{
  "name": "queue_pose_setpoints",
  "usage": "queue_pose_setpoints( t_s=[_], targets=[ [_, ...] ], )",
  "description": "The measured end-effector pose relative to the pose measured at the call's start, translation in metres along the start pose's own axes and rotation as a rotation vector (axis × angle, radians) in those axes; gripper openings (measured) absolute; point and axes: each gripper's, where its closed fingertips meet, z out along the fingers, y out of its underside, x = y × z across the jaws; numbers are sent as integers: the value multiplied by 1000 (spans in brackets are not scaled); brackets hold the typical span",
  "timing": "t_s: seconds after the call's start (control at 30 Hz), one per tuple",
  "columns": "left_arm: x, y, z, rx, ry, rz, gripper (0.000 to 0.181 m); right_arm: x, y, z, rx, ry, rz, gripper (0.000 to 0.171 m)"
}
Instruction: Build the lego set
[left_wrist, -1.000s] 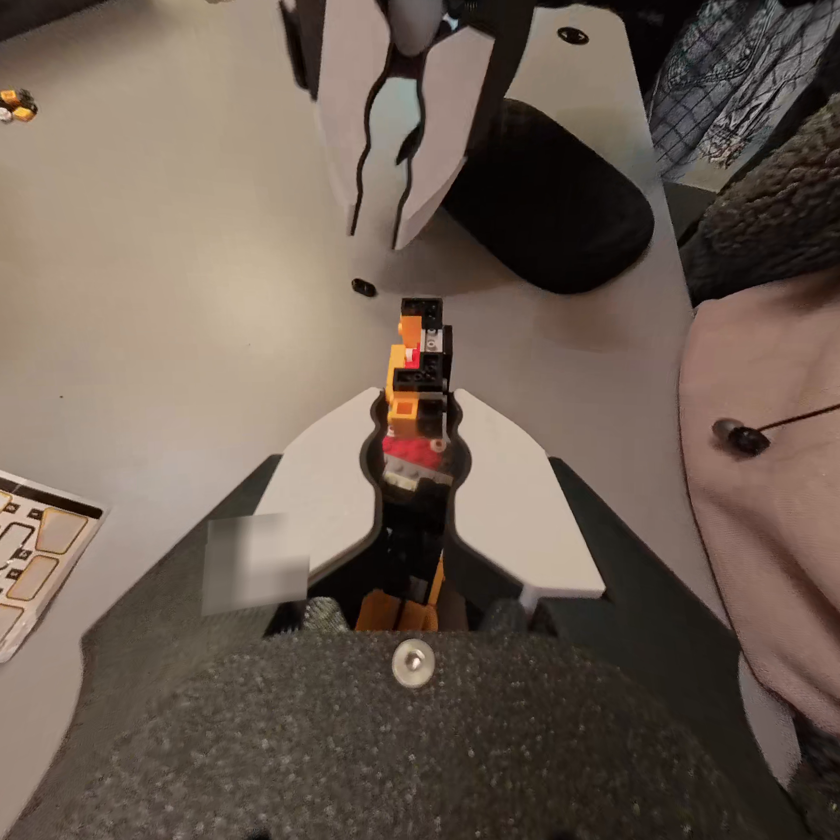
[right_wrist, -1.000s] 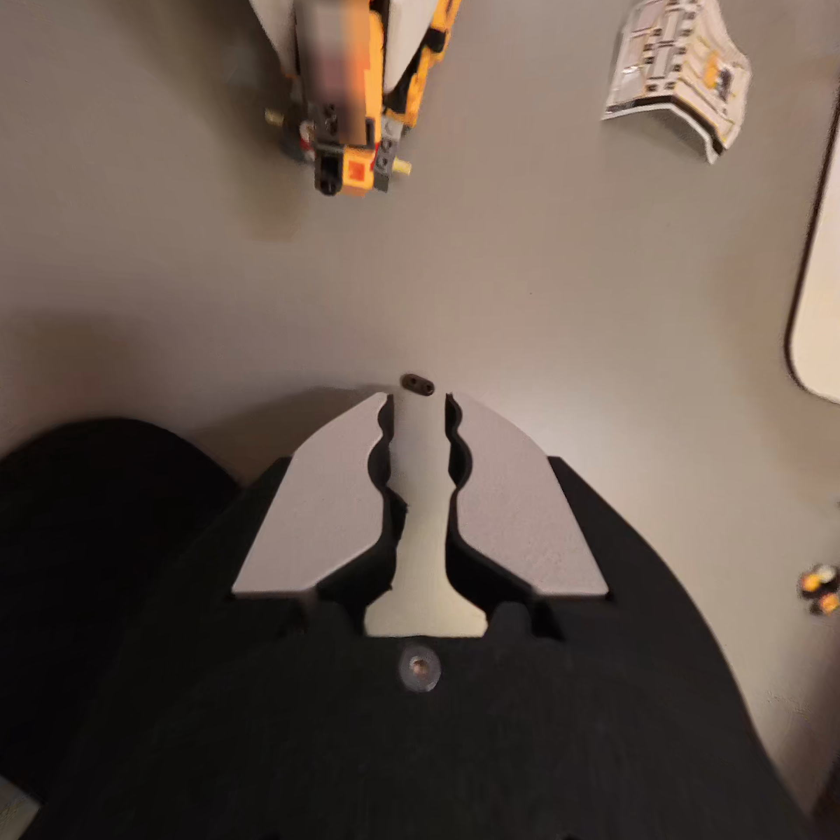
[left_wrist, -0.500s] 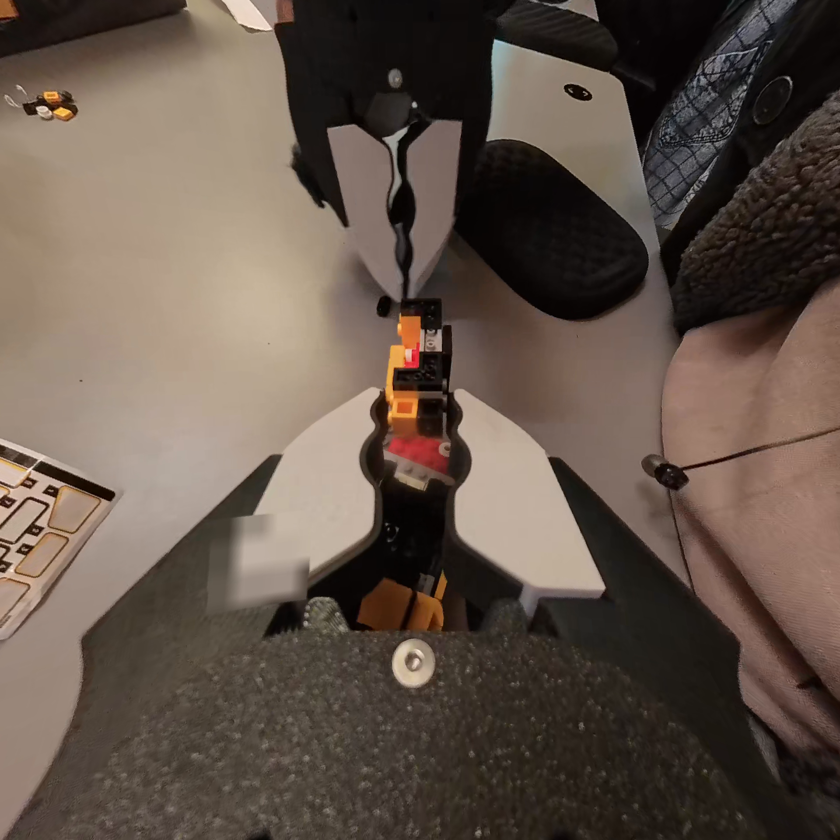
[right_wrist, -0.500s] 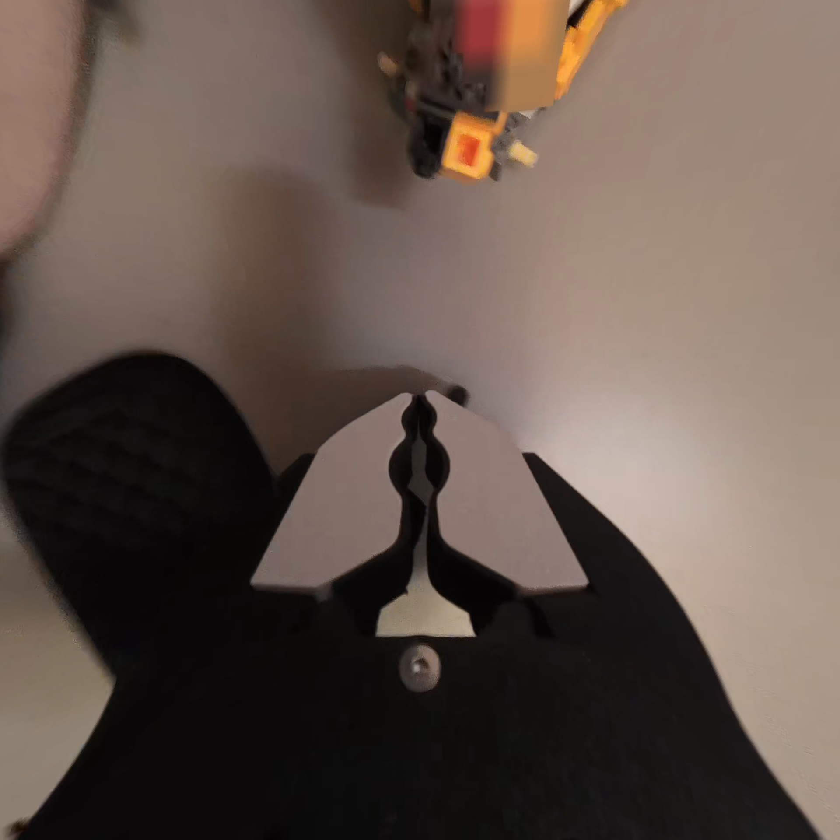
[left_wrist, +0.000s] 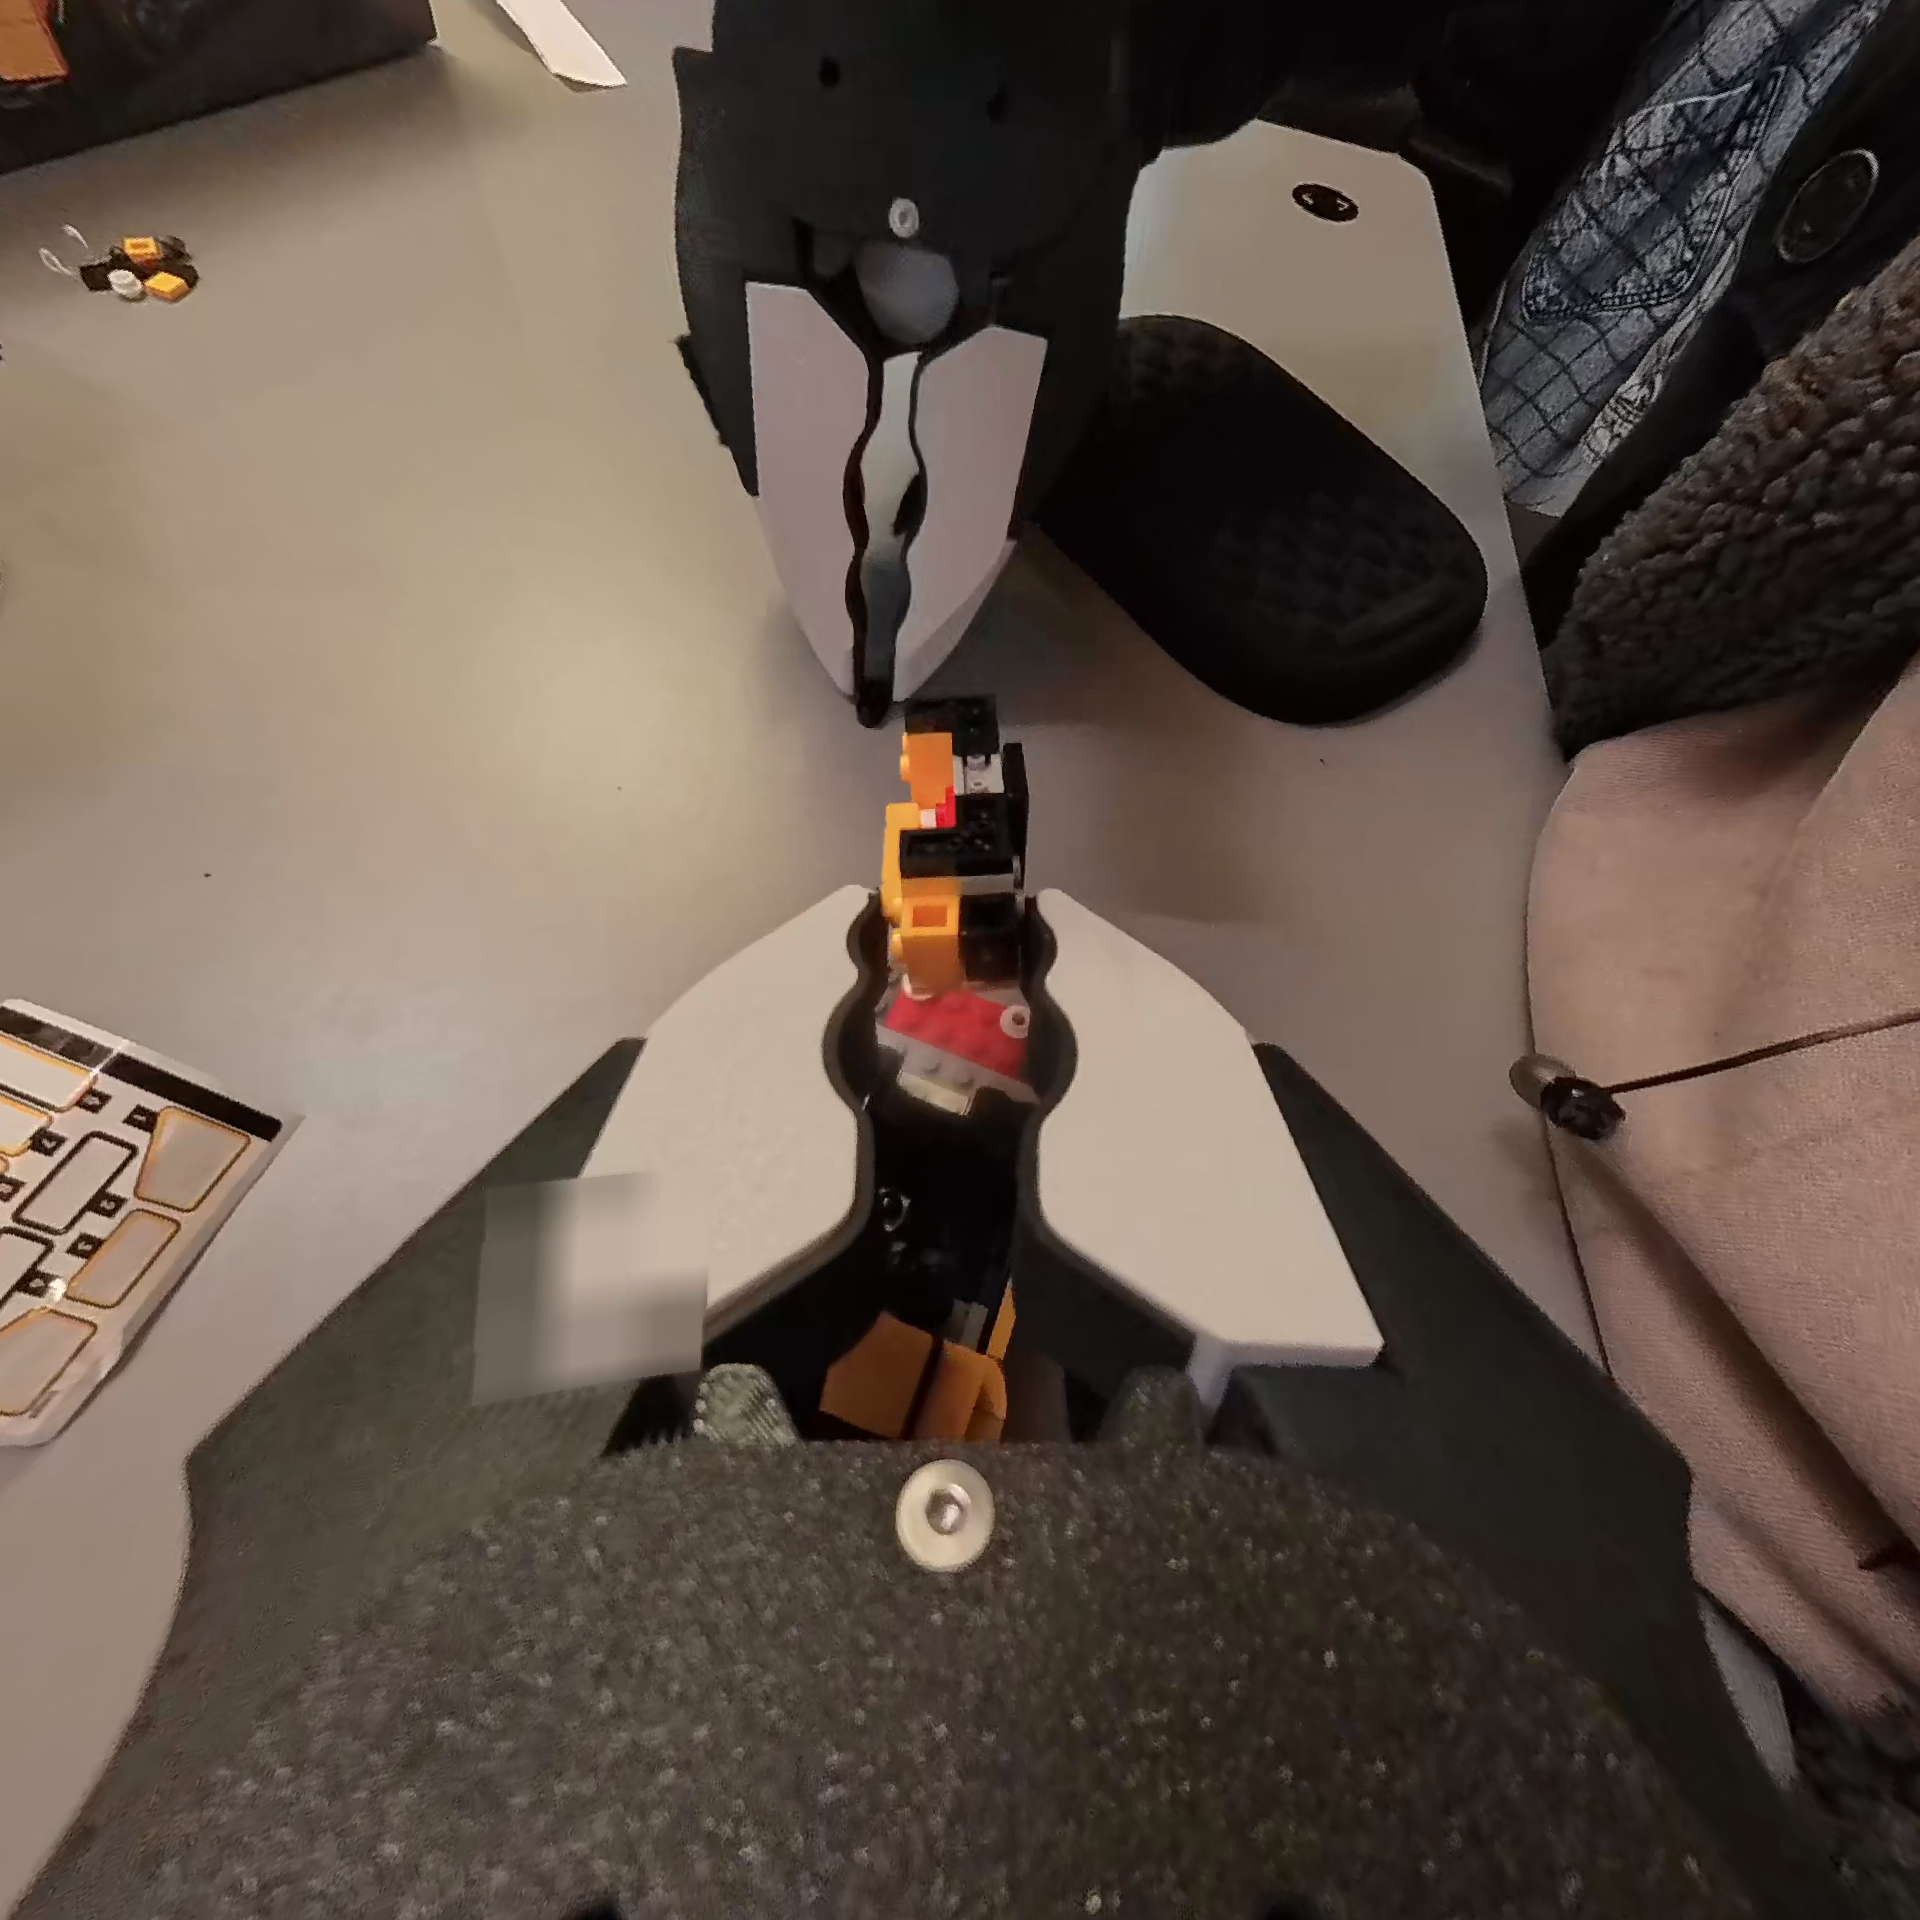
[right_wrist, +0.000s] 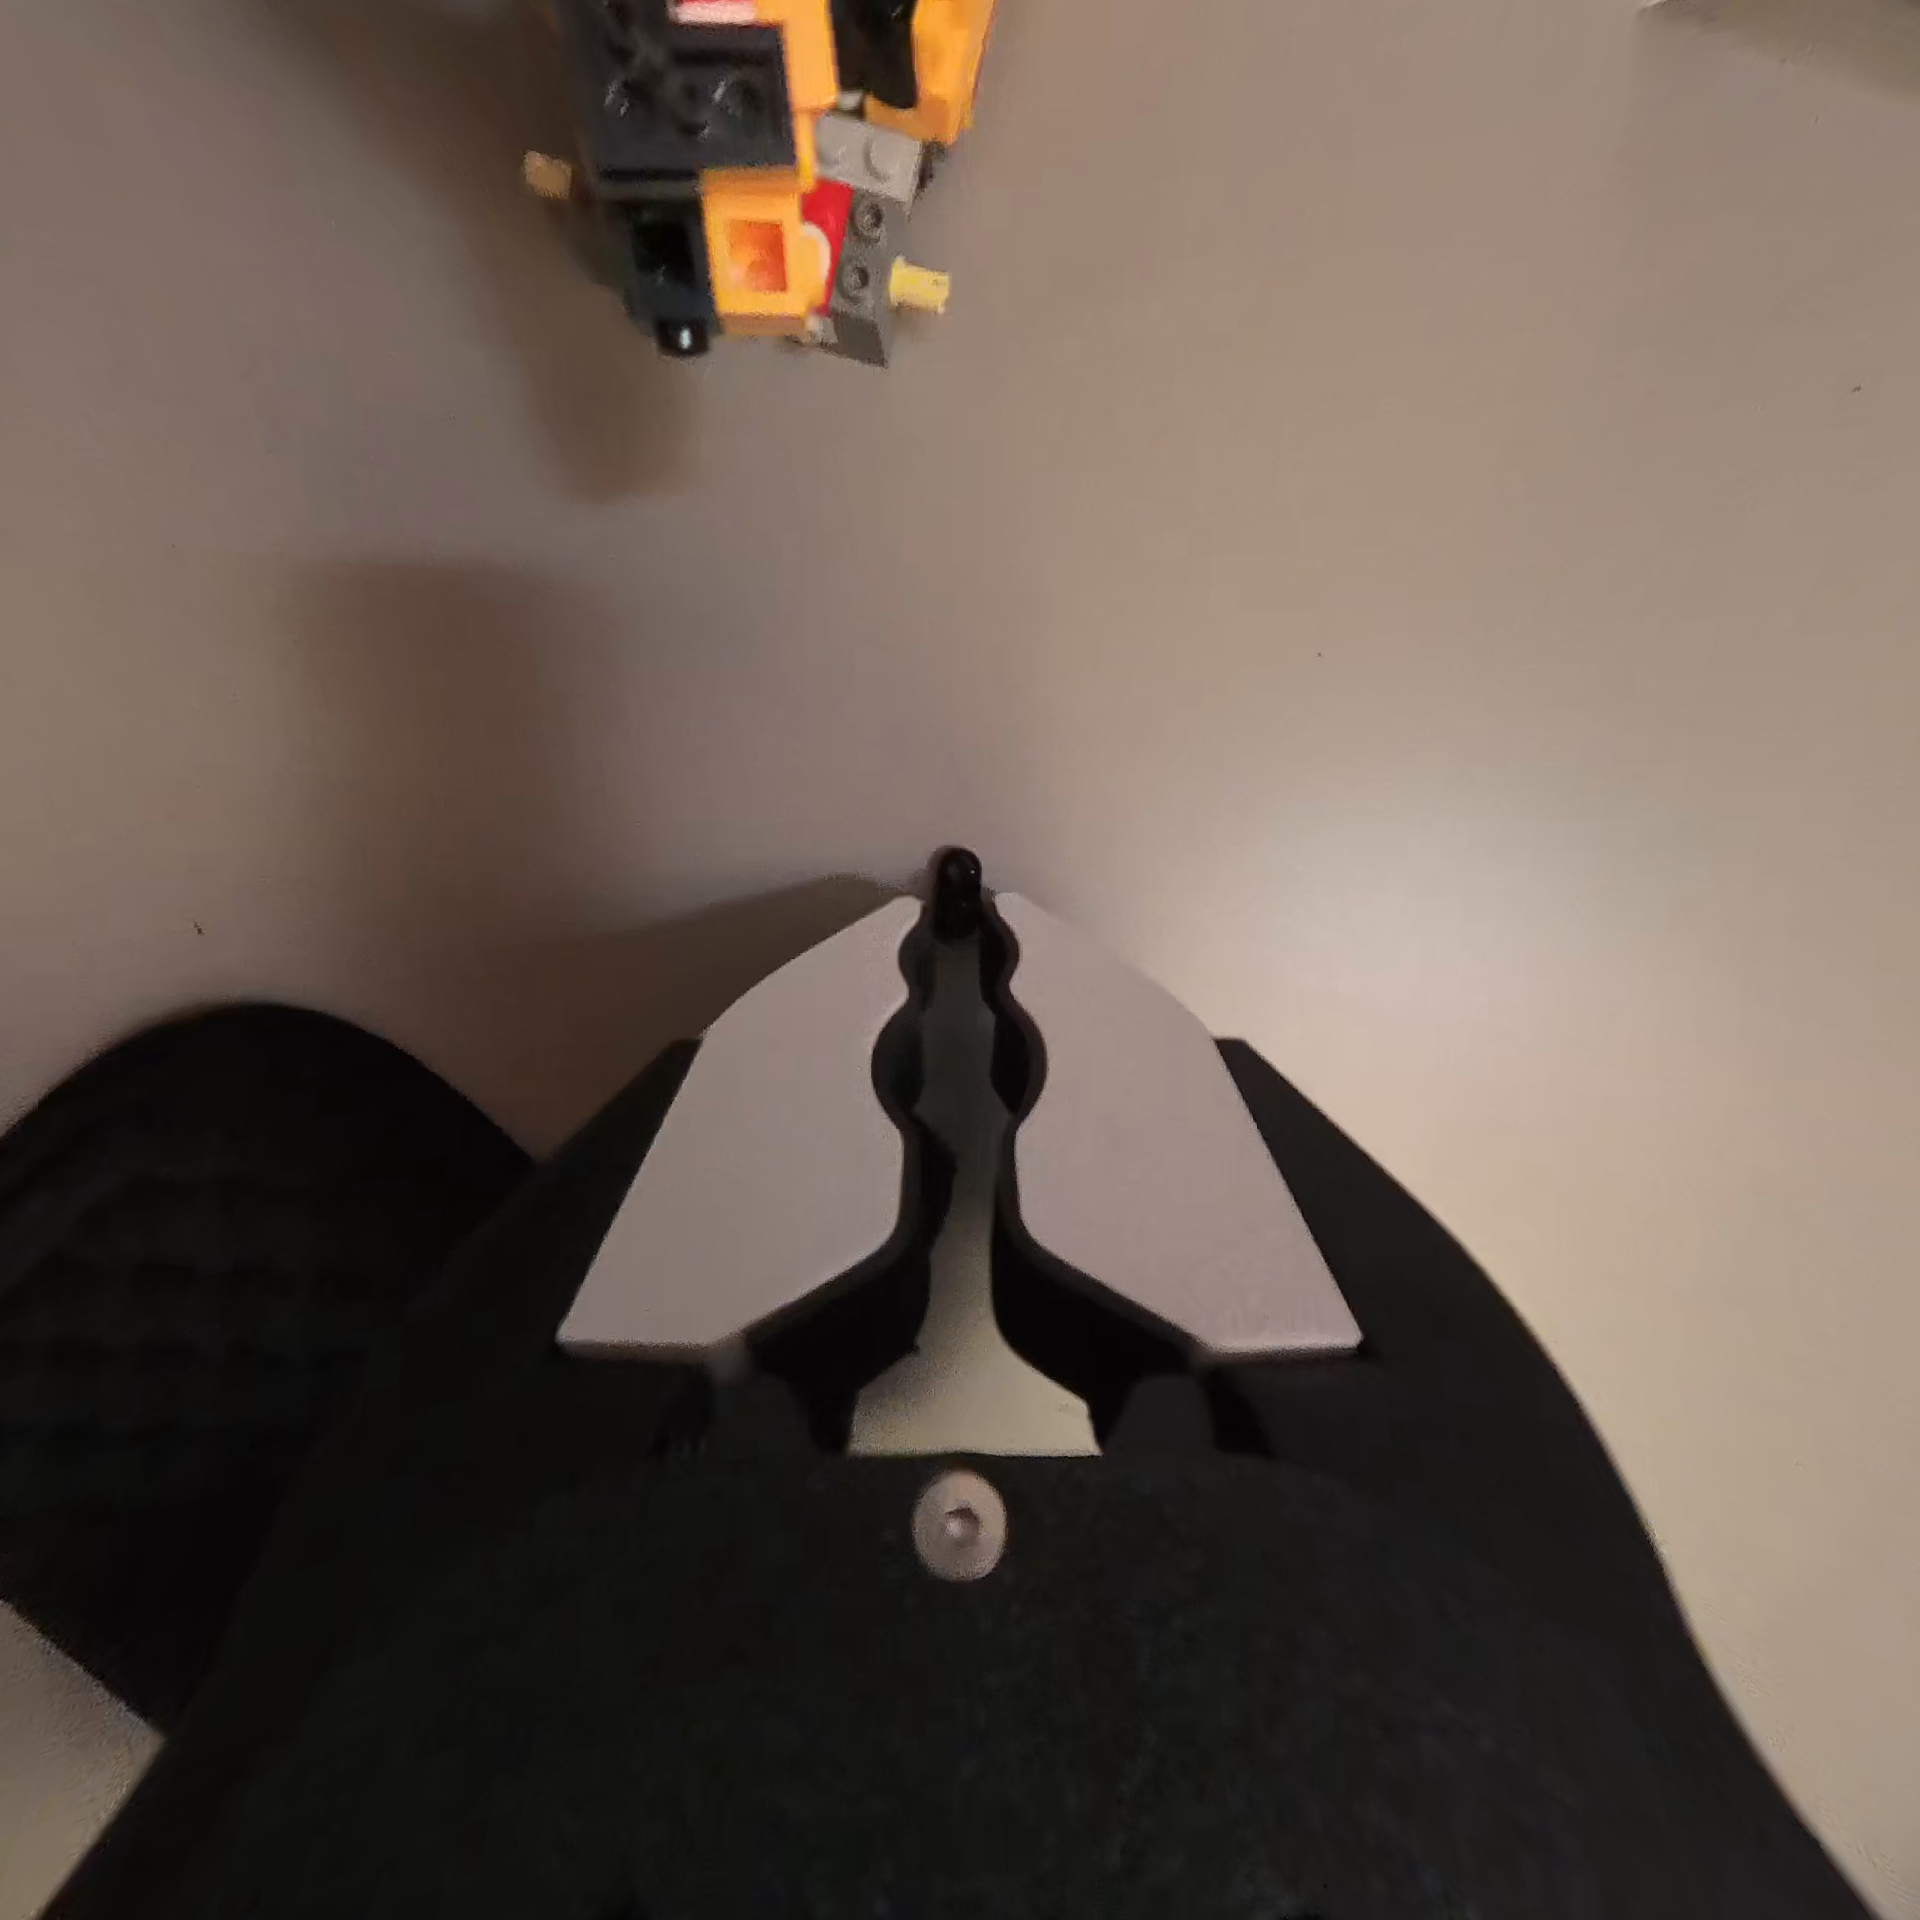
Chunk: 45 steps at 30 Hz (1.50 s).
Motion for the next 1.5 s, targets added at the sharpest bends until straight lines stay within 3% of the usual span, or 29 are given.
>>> queue_pose_setpoints(
  t_s=[0.17,0.23,0.3,0.4,0.6,0.87,1.1,1.17,1.27,1.3,1.4,1.5],
  targets=[
    [0,0,0,0,1,-2,24,-34,-21,-15,81,-202,49,7],
    [0,1,0,-1,3,-5,24,-31,-18,-20,49,-158,16,22],
    [0,2,0,-4,3,-4,24,-23,-17,-22,55,-108,38,25],
    [0,2,0,-3,3,-5,24,-6,-12,-25,77,25,49,20],
    [0,2,1,-1,8,-8,24,-3,-3,-27,84,128,75,19],
    [2,2,2,-9,6,2,24,2,-7,-9,122,137,351,17],
    [3,1,1,-10,7,7,24,12,-10,2,88,209,385,13],
    [3,2,1,-13,6,10,24,7,-16,3,114,172,352,0],
    [3,2,1,-11,4,9,24,-30,-54,-11,320,-117,330,0],
    [2,2,1,-11,2,8,24,-32,-58,-16,344,-123,311,0],
    [-2,2,-3,-16,-16,5,24,-4,-41,-16,260,86,261,7],
    [-7,0,-10,-9,-35,8,24,13,-44,-13,259,175,243,17]
  ],
)
